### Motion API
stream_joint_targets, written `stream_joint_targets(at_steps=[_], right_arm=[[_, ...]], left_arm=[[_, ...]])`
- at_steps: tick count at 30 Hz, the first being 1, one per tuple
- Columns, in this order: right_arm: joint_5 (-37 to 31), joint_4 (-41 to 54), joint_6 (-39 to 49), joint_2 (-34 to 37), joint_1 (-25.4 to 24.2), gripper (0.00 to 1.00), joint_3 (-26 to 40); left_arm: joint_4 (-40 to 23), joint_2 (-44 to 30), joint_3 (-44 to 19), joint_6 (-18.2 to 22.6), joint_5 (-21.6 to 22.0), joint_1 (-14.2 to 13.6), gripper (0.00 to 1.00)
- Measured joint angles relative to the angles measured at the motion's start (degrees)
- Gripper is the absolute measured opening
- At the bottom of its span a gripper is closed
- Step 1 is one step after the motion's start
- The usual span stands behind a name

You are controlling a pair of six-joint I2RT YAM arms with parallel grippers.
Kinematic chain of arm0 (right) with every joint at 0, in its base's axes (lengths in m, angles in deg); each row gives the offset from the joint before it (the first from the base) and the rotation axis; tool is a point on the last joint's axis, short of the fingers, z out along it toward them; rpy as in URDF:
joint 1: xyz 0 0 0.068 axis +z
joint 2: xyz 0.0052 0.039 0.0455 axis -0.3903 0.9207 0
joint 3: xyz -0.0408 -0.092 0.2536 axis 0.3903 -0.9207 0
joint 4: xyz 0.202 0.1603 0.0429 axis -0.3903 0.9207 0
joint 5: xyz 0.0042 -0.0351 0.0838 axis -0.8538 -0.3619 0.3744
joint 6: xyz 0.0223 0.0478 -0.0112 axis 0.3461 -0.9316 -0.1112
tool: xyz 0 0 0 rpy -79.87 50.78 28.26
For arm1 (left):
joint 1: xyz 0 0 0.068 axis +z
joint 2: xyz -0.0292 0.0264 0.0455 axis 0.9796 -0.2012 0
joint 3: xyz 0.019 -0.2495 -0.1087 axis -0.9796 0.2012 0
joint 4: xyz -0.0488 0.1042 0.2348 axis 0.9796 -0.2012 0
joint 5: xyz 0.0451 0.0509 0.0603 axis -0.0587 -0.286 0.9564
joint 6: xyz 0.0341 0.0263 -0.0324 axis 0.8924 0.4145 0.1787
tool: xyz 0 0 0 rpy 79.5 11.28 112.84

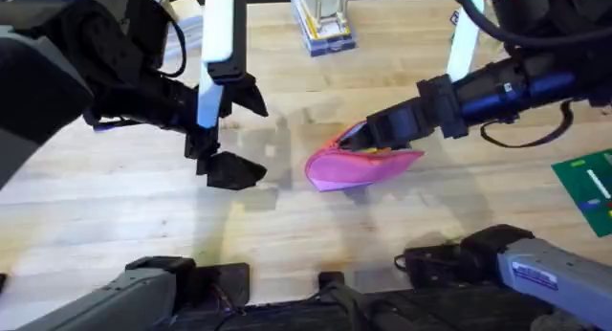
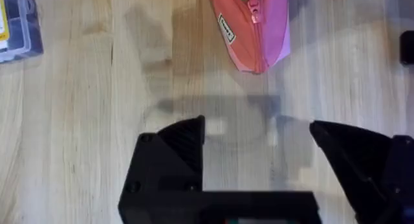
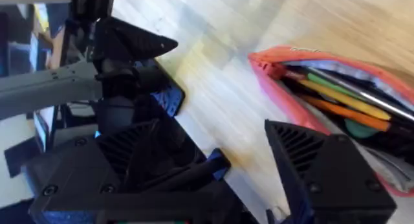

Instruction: Unzip the bag, pick up the pens from the table one at a time and place them inside, then zip the bag closed.

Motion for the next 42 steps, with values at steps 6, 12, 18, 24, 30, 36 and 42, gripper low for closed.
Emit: stream_joint_targets(at_steps=[6, 12, 18, 24, 30, 36, 42], right_arm=[[-1.0, -1.3, 0.5, 0.0, -5.8, 0.997, 0.0], [-0.9, -2.9, 1.2, 0.0, -8.8, 0.996, -2.1], [1.7, -13.1, -0.6, 0.0, -9.1, 0.996, -11.2], [2.4, -17.8, -3.8, 0.0, -9.1, 0.996, -15.0], [2.6, -22.2, -6.7, 0.0, -9.1, 0.996, -18.2], [5.1, -26.4, -9.5, 0.0, -9.1, 0.997, -21.7], [6.1, -29.5, -10.5, 0.0, -6.8, 0.997, -22.3]], left_arm=[[0.0, 0.0, 0.0, 0.0, 0.0, 0.0, 0.993], [0.5, 0.0, 0.0, 0.0, 0.0, 0.0, 0.993], [0.7, 0.0, 0.0, 0.0, 0.0, 0.0, 0.993], [0.9, 0.0, 0.0, 0.0, -0.2, 0.0, 0.993], [1.5, 0.0, 0.0, 0.0, -0.2, 0.0, 0.993], [1.7, 0.0, 0.0, 0.0, -0.3, 0.0, 0.994], [1.7, 0.0, 0.0, 0.0, -0.3, 0.0, 0.994]])
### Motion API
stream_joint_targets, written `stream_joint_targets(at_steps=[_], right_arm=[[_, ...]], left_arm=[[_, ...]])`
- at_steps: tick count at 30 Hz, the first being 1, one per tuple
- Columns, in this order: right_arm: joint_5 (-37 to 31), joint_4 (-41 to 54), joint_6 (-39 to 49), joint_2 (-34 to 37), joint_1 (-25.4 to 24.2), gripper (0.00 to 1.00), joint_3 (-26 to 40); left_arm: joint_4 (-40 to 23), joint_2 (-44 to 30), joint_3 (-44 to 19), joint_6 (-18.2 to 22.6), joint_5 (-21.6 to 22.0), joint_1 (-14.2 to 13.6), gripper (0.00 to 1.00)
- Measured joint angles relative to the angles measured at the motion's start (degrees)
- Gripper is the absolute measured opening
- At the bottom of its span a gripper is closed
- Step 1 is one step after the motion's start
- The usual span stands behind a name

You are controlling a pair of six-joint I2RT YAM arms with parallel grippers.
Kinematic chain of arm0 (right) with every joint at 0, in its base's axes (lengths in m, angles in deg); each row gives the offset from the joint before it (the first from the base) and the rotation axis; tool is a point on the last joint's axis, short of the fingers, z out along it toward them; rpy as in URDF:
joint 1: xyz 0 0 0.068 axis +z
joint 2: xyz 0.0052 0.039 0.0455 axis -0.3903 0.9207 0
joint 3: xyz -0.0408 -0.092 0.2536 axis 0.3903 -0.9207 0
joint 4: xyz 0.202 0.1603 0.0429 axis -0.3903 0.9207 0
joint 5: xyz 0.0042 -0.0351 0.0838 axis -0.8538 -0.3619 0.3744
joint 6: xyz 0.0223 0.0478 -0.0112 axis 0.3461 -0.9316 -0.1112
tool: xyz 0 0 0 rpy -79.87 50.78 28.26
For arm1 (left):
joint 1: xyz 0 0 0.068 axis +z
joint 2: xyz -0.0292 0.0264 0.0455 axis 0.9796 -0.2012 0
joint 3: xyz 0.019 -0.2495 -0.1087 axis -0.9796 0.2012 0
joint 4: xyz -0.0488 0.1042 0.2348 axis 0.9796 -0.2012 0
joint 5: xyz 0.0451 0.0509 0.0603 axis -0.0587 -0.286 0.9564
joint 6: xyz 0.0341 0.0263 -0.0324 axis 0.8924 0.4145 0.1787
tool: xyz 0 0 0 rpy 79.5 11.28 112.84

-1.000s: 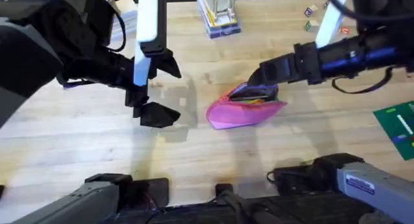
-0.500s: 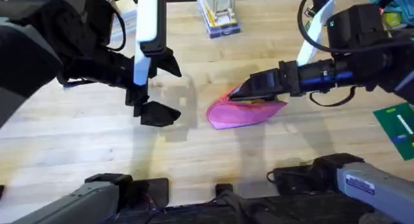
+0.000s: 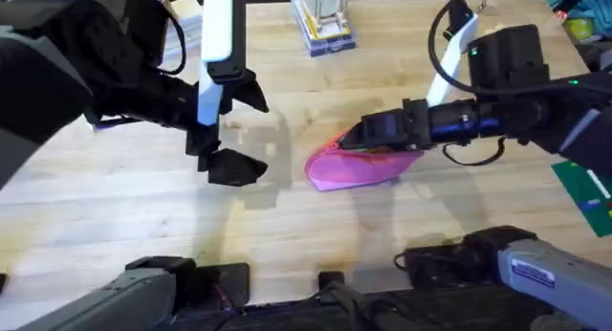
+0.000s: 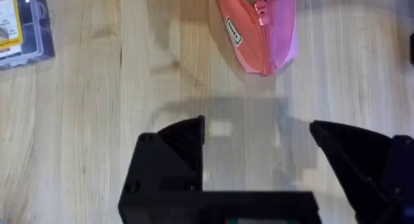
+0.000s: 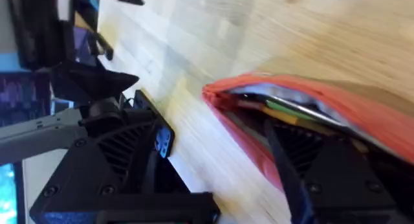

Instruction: Unzip the bag, pick up the pens from the table one at a time and place them inside, then zip the bag closed.

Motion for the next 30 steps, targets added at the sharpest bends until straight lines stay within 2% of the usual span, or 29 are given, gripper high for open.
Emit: stream_joint_targets(at_steps=[6, 12, 17, 25, 30], right_arm=[[0.5, -4.5, -1.7, 4.5, 4.6, 0.997, 0.0], [0.5, -7.8, -3.4, 8.9, 5.1, 0.997, 0.0], [0.7, -8.8, -4.4, 10.3, 6.1, 0.997, 0.0], [0.9, -12.7, -7.5, 10.9, 10.7, 0.997, 0.0], [2.8, -15.0, -9.5, 11.0, 11.2, 0.997, 0.0]], left_arm=[[0.0, 0.0, 0.0, 0.0, 0.0, 0.0, 0.993], [0.0, 0.0, 0.0, 0.0, -0.1, 0.0, 0.993], [0.0, 0.0, 0.0, 0.0, -0.1, 0.0, 0.993], [0.0, 0.0, 0.0, 0.0, -0.1, 0.0, 0.993], [0.0, 0.0, 0.0, 0.0, -0.1, 0.0, 0.994]])
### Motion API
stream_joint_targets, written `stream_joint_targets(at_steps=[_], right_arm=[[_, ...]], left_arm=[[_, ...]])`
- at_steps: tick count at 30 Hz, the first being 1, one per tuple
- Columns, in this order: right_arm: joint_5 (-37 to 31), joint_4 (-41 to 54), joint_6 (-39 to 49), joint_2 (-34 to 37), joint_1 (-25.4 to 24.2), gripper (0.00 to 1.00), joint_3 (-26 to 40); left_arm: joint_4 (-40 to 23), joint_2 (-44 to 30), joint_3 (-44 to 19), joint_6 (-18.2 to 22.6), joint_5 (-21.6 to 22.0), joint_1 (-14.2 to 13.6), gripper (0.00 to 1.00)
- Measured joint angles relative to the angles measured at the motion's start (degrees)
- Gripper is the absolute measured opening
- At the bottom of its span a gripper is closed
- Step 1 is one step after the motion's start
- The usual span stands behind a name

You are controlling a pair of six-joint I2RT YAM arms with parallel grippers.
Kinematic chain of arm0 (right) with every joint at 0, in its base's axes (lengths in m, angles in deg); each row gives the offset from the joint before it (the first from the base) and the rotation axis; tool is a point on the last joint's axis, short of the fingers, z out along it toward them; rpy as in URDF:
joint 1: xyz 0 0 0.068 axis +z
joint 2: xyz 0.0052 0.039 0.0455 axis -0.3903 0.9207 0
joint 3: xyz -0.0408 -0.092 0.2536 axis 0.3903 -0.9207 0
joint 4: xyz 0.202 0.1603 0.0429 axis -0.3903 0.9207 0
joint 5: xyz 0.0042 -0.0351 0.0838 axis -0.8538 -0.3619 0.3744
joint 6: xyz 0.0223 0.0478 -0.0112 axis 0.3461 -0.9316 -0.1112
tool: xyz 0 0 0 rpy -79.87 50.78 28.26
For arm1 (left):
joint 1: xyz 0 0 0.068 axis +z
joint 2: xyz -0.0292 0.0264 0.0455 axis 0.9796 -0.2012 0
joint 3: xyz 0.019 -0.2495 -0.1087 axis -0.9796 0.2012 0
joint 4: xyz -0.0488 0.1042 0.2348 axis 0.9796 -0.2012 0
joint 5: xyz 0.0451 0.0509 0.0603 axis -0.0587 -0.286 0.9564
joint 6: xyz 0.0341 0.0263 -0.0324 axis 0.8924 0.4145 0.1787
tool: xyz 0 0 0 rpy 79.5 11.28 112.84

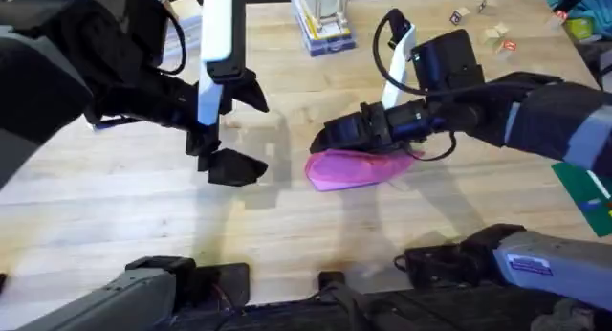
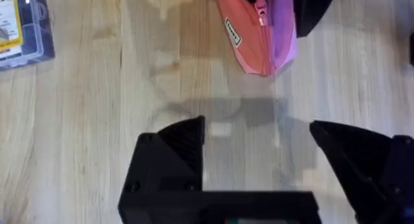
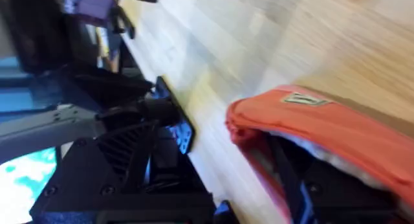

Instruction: Unzip the bag, pick up the pens from the table one at a time and place them inside, then zip the bag closed.

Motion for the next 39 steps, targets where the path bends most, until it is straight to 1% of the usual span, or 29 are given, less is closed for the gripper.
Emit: stream_joint_targets(at_steps=[7, 11, 19, 32, 39], right_arm=[[6.7, -0.5, -0.9, 0.0, 0.0, 0.996, 0.0], [8.6, -0.5, -1.0, 0.0, 0.0, 0.996, 0.0], [9.4, -0.5, -1.1, -0.3, 0.0, 0.996, 0.0], [8.1, -0.4, -2.3, -7.3, 0.0, 0.996, -0.8], [8.0, -0.4, -3.1, -8.6, 0.0, 0.996, -0.8]], left_arm=[[0.0, 0.0, 0.0, 0.0, 0.0, 0.0, 0.993], [0.0, 0.0, 0.0, 0.0, 0.0, 0.0, 0.993], [0.0, 0.0, 0.0, 0.0, 0.0, 0.0, 0.995], [0.0, 0.0, 0.0, 0.0, 0.0, 0.0, 0.994], [0.0, 0.0, 0.0, 0.0, 0.0, 0.0, 0.994]])
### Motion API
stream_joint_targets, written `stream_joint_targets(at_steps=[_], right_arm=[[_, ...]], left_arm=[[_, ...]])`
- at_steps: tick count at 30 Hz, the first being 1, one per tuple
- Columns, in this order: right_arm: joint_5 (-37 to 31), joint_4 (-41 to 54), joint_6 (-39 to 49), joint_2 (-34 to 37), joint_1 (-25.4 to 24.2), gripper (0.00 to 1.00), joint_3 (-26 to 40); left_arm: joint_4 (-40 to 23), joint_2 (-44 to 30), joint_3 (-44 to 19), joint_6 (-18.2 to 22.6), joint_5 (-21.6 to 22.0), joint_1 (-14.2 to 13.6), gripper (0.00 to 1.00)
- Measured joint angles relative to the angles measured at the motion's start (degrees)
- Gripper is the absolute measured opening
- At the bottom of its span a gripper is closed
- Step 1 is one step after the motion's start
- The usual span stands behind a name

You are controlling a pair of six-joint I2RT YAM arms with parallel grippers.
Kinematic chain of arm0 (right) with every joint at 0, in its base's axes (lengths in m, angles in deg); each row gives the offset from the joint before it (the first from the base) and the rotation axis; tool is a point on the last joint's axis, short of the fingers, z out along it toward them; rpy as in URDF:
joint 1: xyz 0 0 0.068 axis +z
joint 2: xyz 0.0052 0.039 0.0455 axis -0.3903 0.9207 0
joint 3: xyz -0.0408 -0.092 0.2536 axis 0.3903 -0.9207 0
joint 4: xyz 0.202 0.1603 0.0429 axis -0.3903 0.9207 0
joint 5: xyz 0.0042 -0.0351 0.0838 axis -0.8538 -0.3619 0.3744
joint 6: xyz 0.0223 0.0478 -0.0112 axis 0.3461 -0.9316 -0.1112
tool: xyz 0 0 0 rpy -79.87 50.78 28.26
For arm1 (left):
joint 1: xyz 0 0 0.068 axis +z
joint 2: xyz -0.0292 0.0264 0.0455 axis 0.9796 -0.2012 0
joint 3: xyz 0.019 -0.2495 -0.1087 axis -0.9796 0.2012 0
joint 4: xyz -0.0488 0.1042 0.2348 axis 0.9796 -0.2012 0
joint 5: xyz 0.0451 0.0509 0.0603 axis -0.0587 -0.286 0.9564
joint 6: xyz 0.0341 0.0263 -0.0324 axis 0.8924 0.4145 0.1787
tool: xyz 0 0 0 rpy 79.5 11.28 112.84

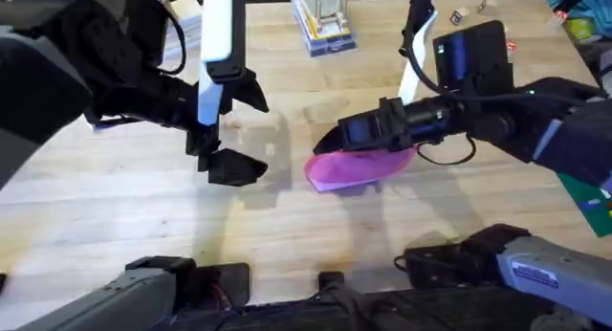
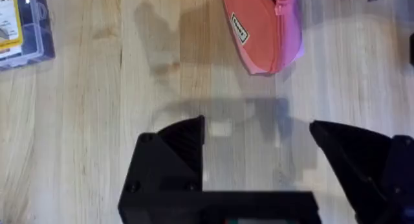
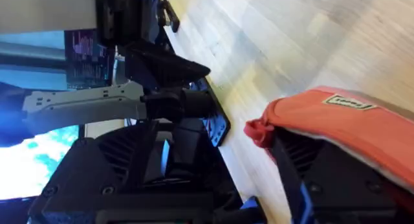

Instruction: Unzip the bag, pick up the pens from the table one at a time and place them inside, then zip the bag closed.

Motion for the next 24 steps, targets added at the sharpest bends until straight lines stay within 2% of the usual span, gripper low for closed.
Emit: stream_joint_targets(at_steps=[18, 24], right_arm=[[-2.5, -0.8, -0.2, -0.6, 0.0, 0.996, 0.0], [-1.4, -0.8, -0.4, -0.9, 0.0, 0.997, 2.5]], left_arm=[[0.0, 0.0, 0.0, 0.0, 0.0, 0.0, 0.994], [0.0, 0.0, 0.0, 0.0, 0.0, 0.0, 0.994]])
